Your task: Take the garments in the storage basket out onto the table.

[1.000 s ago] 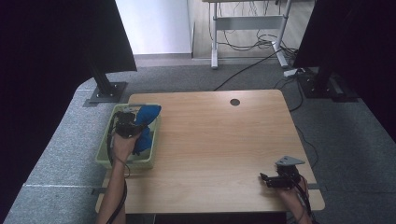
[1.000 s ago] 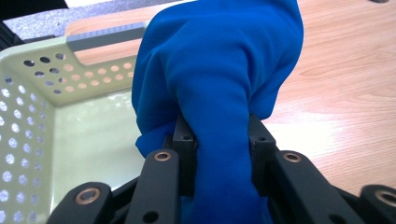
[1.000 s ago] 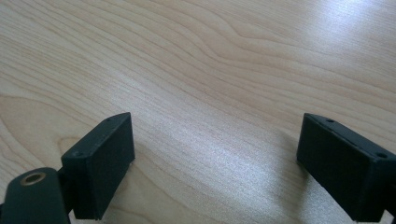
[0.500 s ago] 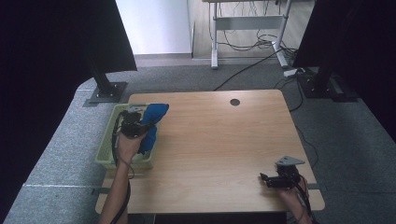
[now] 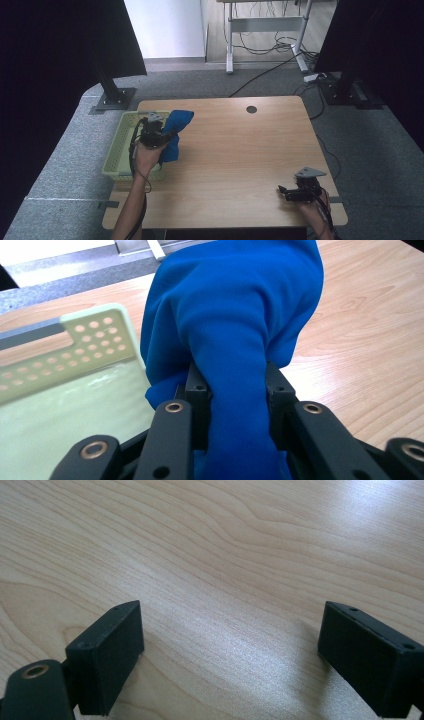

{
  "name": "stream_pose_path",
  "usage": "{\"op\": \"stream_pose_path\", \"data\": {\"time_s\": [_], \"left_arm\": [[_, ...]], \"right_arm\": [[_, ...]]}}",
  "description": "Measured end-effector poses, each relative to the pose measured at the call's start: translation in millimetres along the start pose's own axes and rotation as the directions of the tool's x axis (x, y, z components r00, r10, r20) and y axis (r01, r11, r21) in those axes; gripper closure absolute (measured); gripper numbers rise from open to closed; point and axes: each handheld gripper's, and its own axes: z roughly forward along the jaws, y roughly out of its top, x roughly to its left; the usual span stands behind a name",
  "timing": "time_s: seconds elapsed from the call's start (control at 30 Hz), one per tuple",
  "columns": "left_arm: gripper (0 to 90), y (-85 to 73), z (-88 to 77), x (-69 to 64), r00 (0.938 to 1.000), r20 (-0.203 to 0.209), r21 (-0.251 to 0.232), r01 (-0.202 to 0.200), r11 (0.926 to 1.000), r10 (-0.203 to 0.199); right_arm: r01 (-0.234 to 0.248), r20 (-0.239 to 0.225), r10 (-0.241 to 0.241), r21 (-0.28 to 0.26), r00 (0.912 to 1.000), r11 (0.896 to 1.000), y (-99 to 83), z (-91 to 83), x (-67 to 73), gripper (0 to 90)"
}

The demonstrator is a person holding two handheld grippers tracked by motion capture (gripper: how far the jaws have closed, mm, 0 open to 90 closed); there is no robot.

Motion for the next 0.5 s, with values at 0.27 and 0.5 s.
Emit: {"op": "stream_pose_path", "data": {"time_s": [0.27, 0.5], "left_arm": [[71.3, -0.7, 7.7, -12.5, 0.9996, 0.027, 0.002, -0.013, 0.9999, 0.013], [71.3, -2.1, 11.1, -21.8, 0.9986, 0.049, -0.001, -0.019, 0.9998, 0.019]], "right_arm": [[0.001, -0.001, -0.001, 0.0, 1.0, 1.0, 0.0, 0.0, 0.0, 10.8], [0.002, -0.001, -0.002, 0.001, 1.0, 1.0, 0.1, -0.1, 0.0, 10.8]]}}
